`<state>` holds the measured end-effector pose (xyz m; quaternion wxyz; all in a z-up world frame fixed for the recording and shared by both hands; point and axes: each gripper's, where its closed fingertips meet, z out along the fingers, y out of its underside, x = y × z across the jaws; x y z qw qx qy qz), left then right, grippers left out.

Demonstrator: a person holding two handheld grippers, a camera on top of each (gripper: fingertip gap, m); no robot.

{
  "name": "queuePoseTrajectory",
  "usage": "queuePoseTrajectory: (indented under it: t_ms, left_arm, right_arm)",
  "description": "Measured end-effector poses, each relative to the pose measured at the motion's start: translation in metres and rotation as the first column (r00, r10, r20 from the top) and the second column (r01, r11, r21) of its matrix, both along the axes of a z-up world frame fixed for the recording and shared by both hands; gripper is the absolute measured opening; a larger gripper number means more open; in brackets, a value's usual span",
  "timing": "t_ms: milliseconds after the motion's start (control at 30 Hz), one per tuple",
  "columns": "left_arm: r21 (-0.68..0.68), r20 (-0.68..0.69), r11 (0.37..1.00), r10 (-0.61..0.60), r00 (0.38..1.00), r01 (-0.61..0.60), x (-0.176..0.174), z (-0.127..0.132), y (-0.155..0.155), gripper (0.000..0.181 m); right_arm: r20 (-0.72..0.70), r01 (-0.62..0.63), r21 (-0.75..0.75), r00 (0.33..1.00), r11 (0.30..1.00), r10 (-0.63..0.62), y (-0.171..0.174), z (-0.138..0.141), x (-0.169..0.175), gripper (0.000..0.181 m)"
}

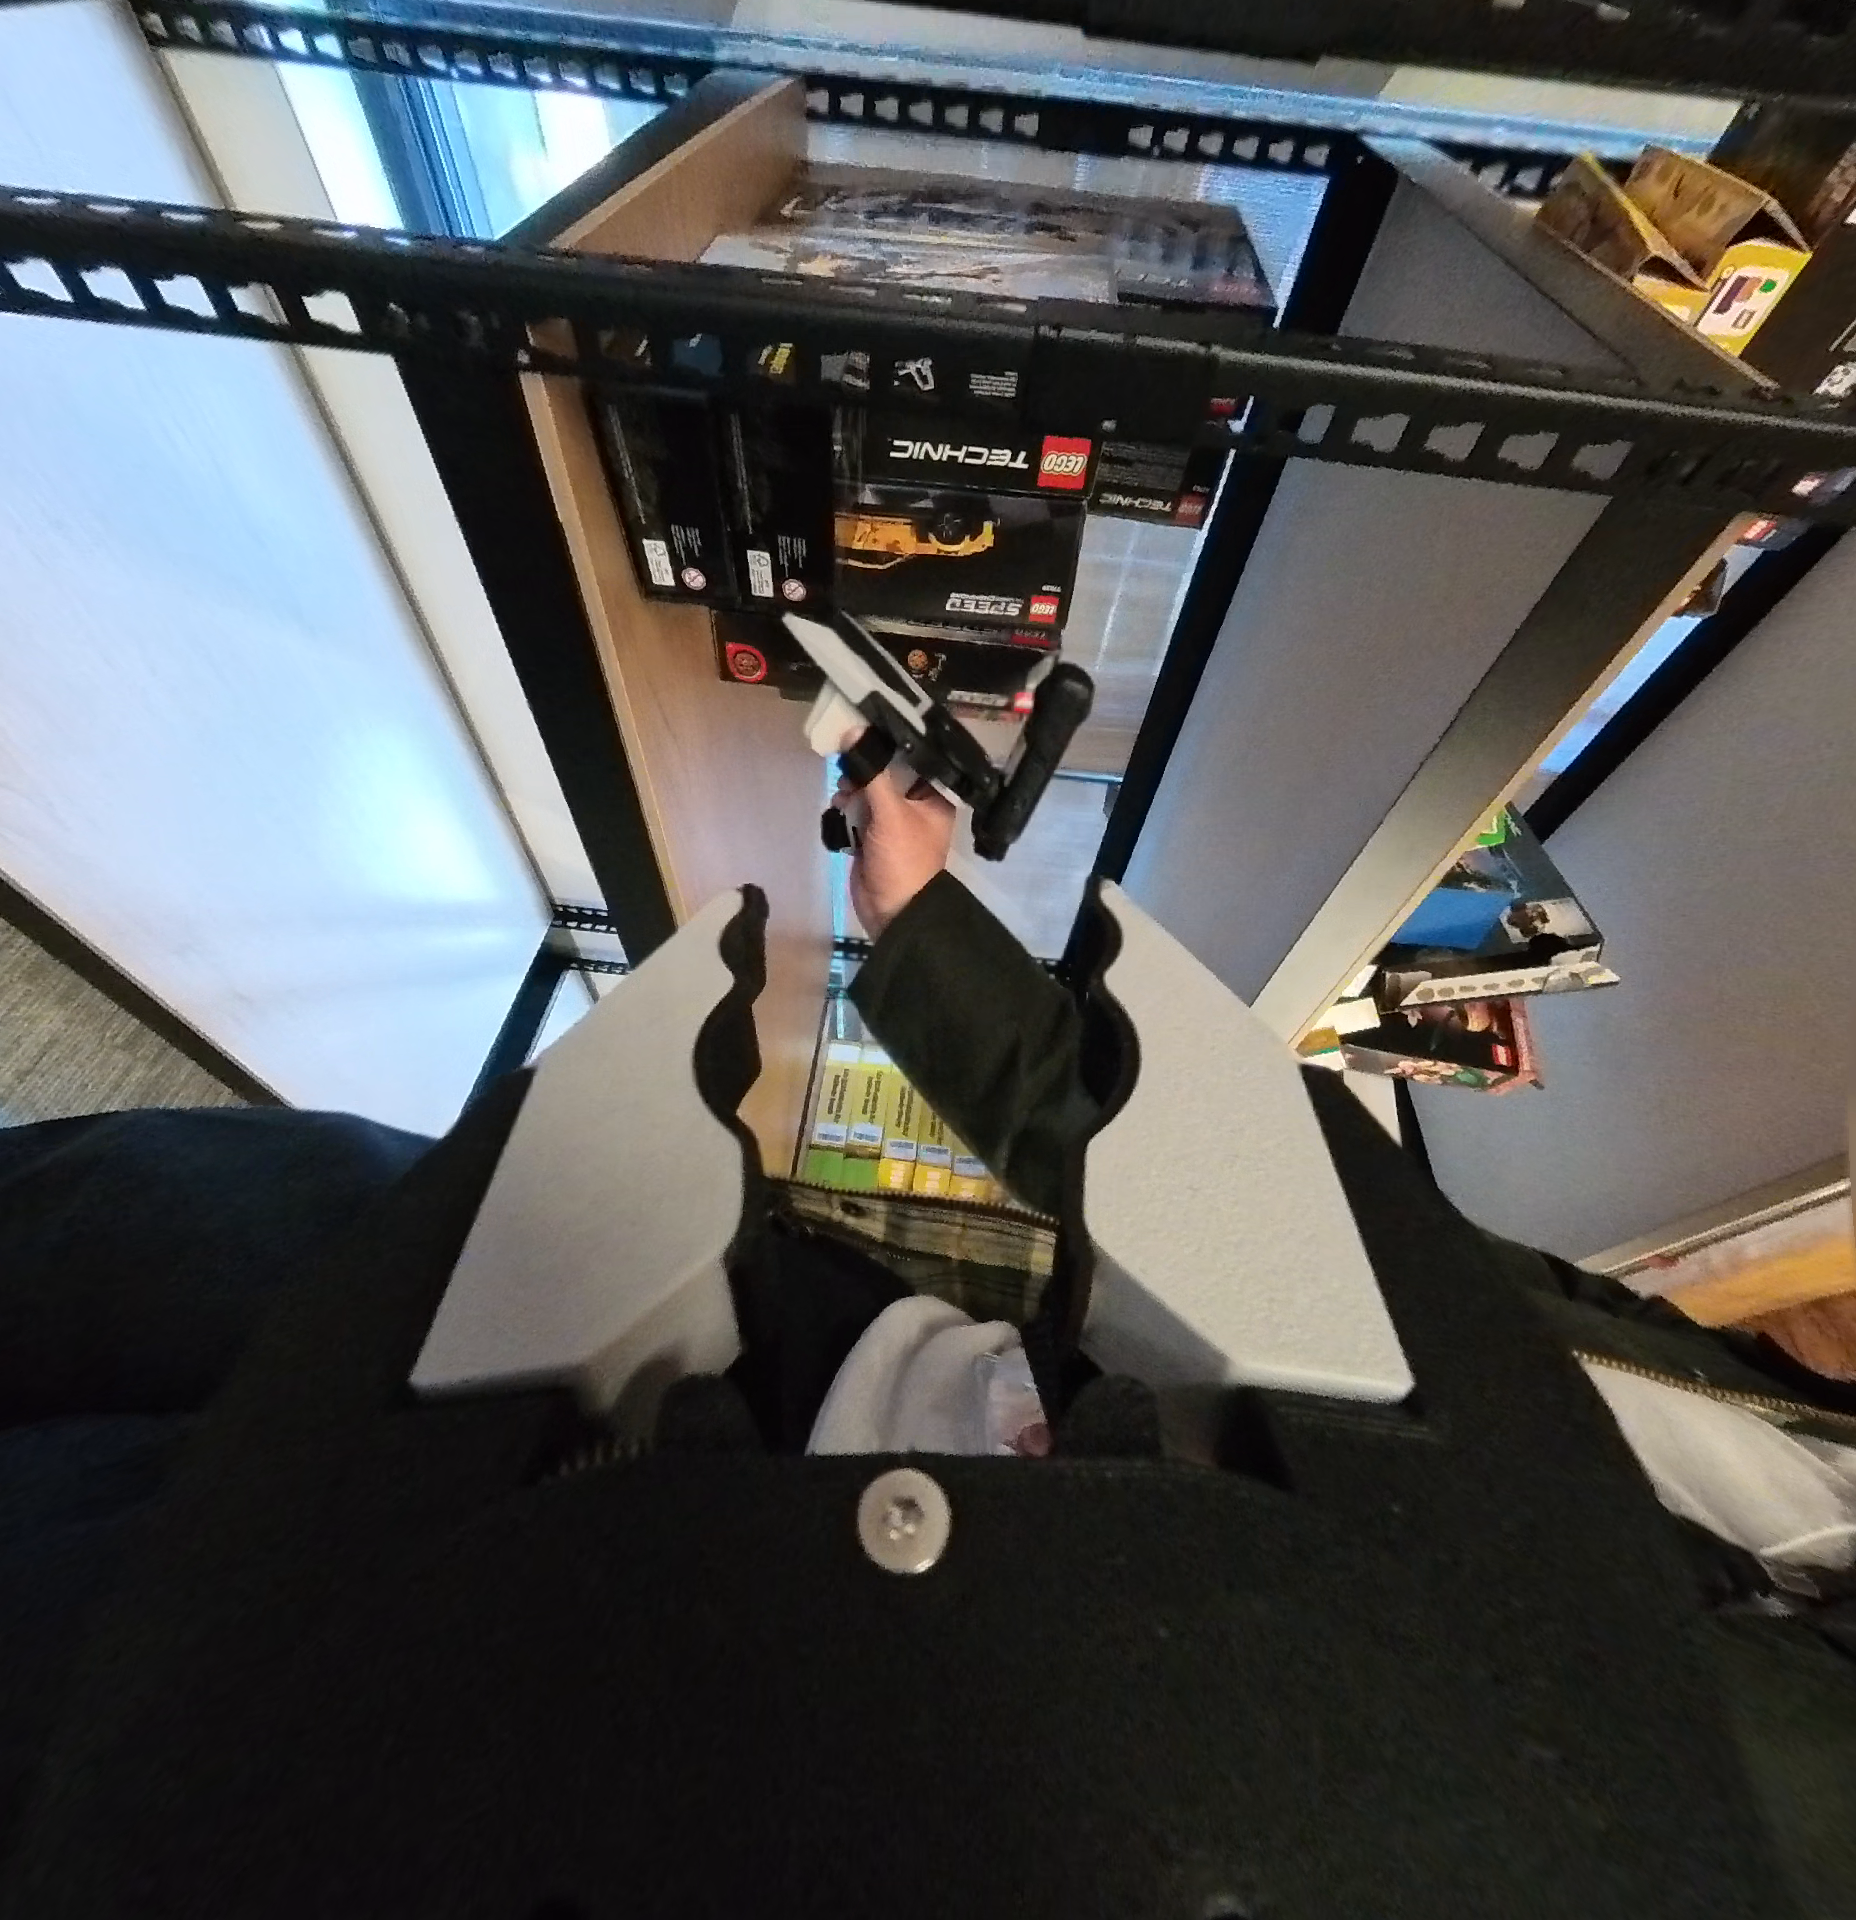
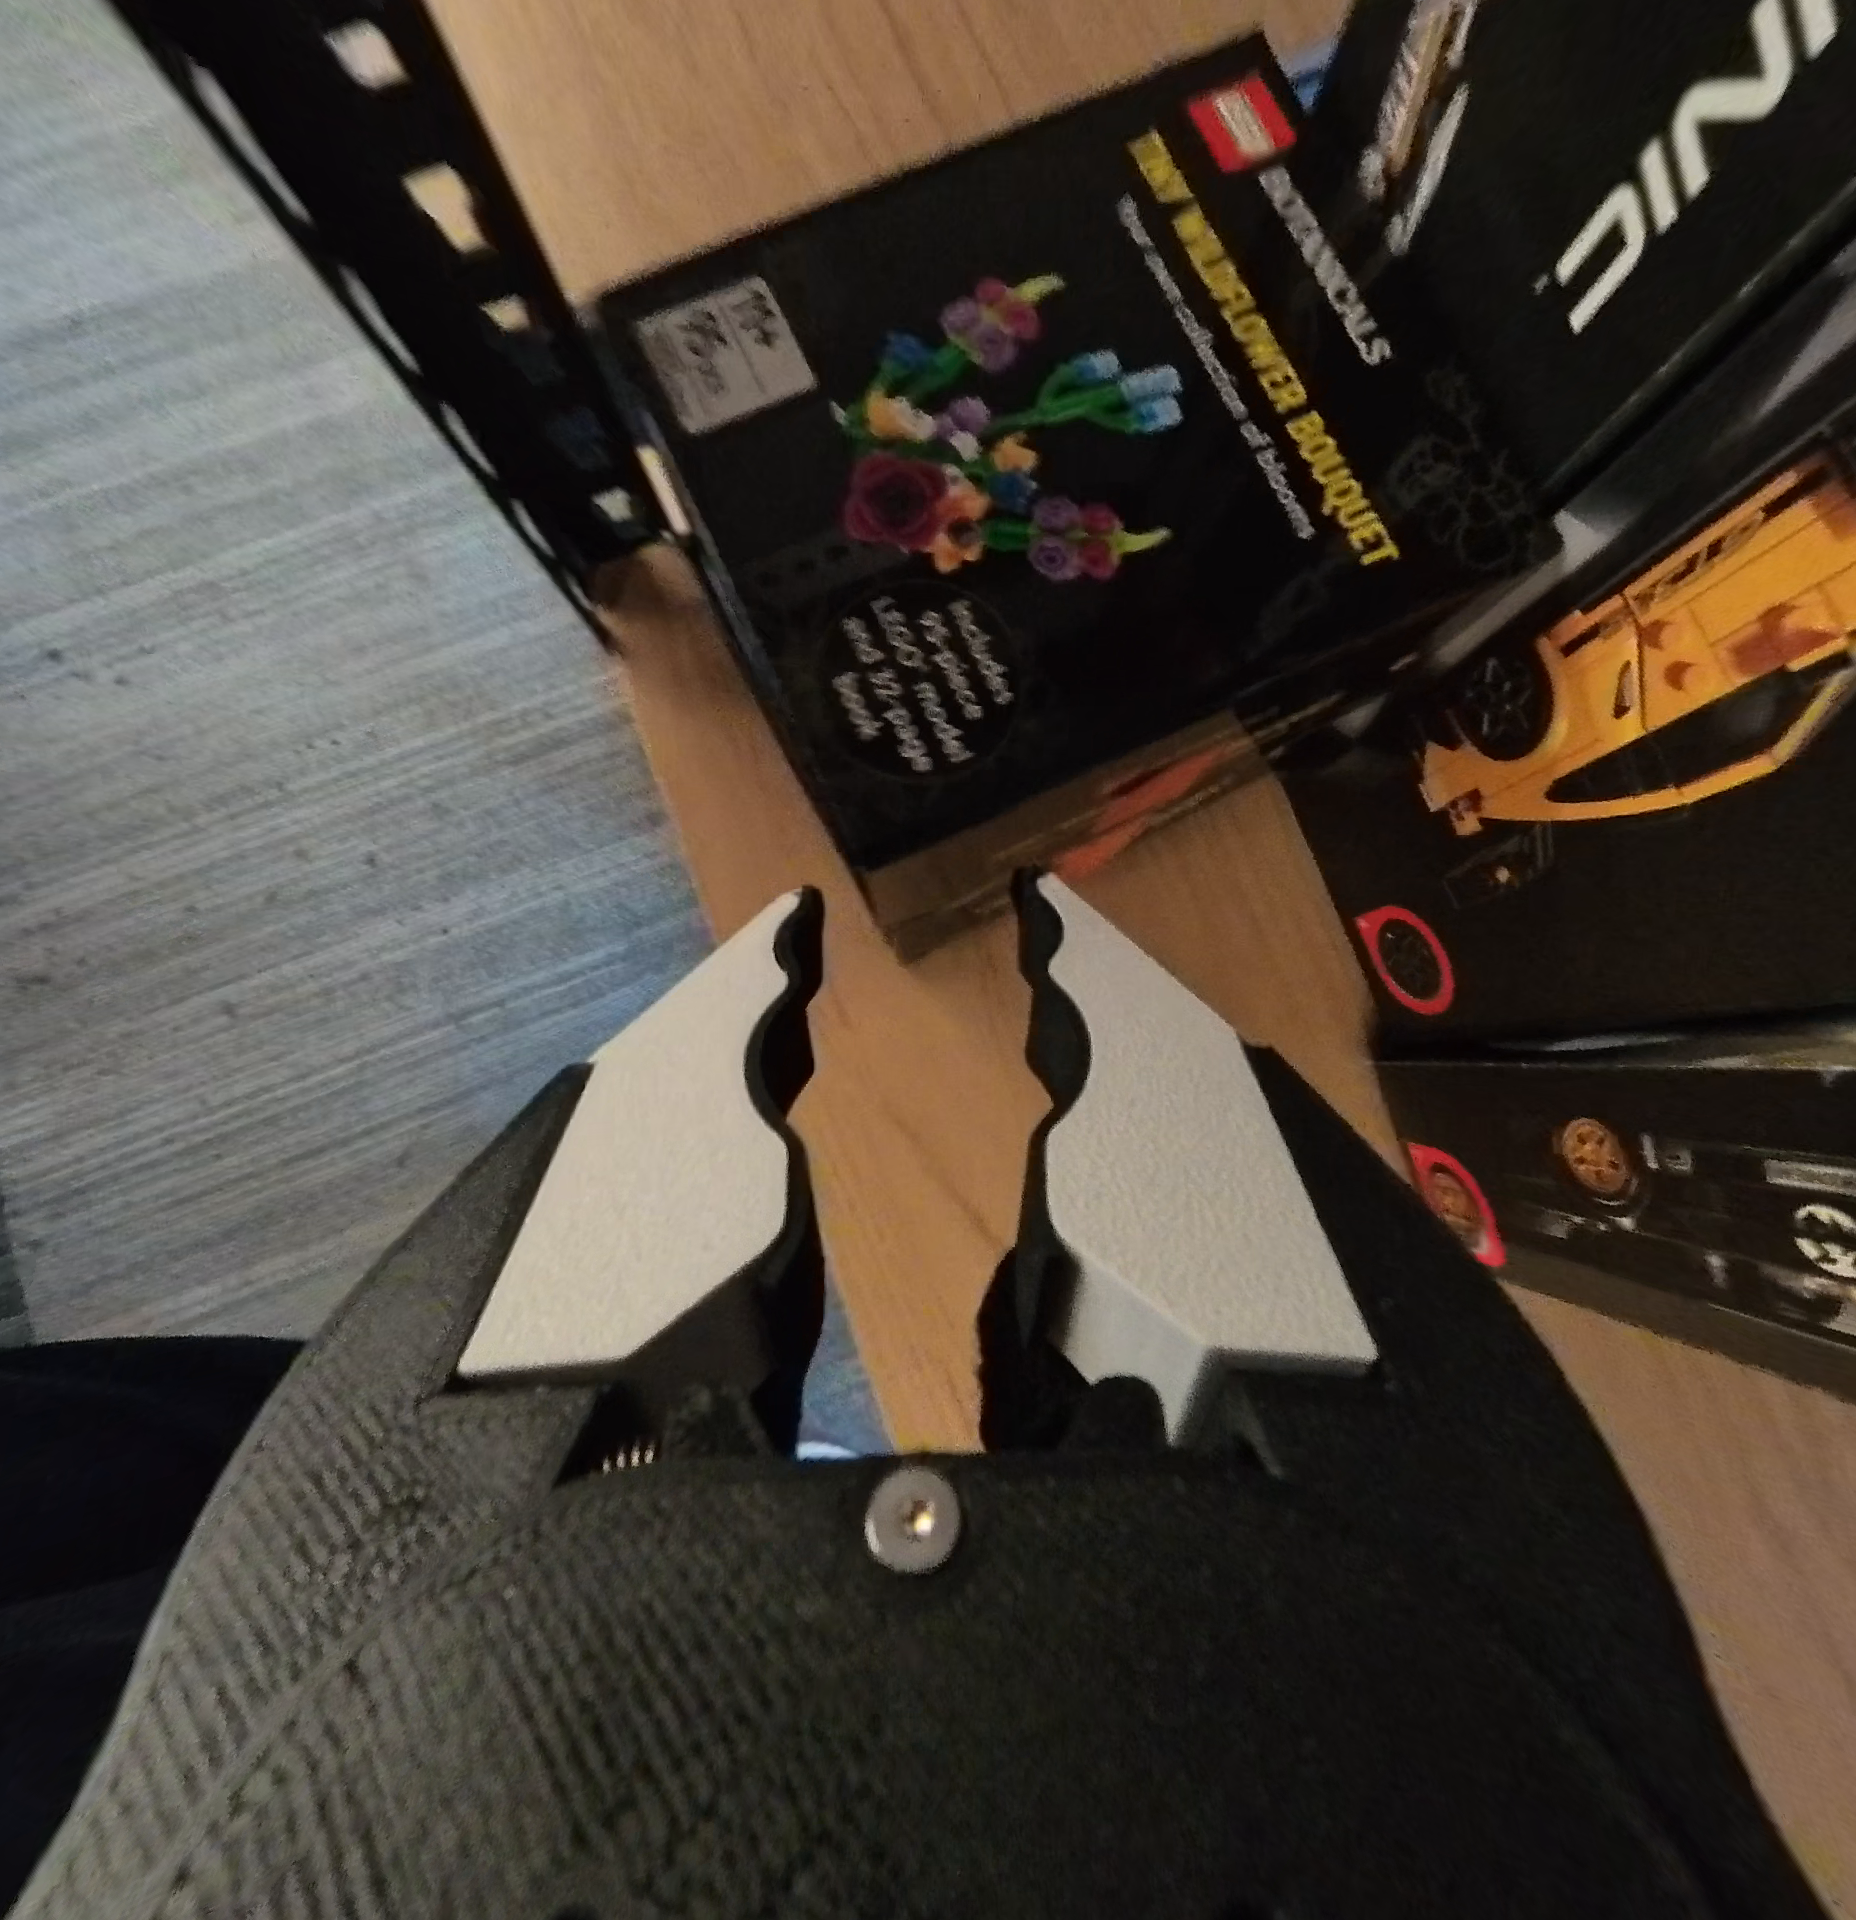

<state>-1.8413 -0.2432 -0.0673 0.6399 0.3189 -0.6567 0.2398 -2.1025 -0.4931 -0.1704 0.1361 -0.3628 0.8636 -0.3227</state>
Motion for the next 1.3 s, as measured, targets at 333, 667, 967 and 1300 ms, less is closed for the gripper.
queuePoseTrajectory:
  t_ms: [333, 667, 967, 1300]
  left_arm:
    - [-0.248, 0.228, 0.969, 0.069, 0.971, -0.011, -0.010, 0.051, -0.027, 0.059]
    - [-0.604, 0.742, 0.666, 0.269, 0.614, 0.438, -0.107, 0.203, -0.081, 0.047]
    - [-0.803, 0.595, 0.381, 0.536, 0.598, 0.458, -0.211, 0.337, -0.078, 0.052]
    - [-0.795, 0.606, 0.379, 0.536, 0.587, 0.474, -0.196, 0.376, -0.070, 0.057]
  right_arm:
    - [0.174, -0.314, -0.269, 0.914, 0.911, 0.366, 0.143, 0.130, 0.062, 0.038]
    - [0.317, -0.138, -0.644, 0.847, 0.752, 0.426, 0.190, 0.389, -0.017, 0.027]
    - [0.315, -0.052, -0.808, 0.804, 0.587, 0.504, 0.210, 0.508, -0.112, 0.045]
    - [-0.190, -0.275, -0.906, 0.943, 0.322, 0.272, 0.049, 0.597, -0.052, 0.078]
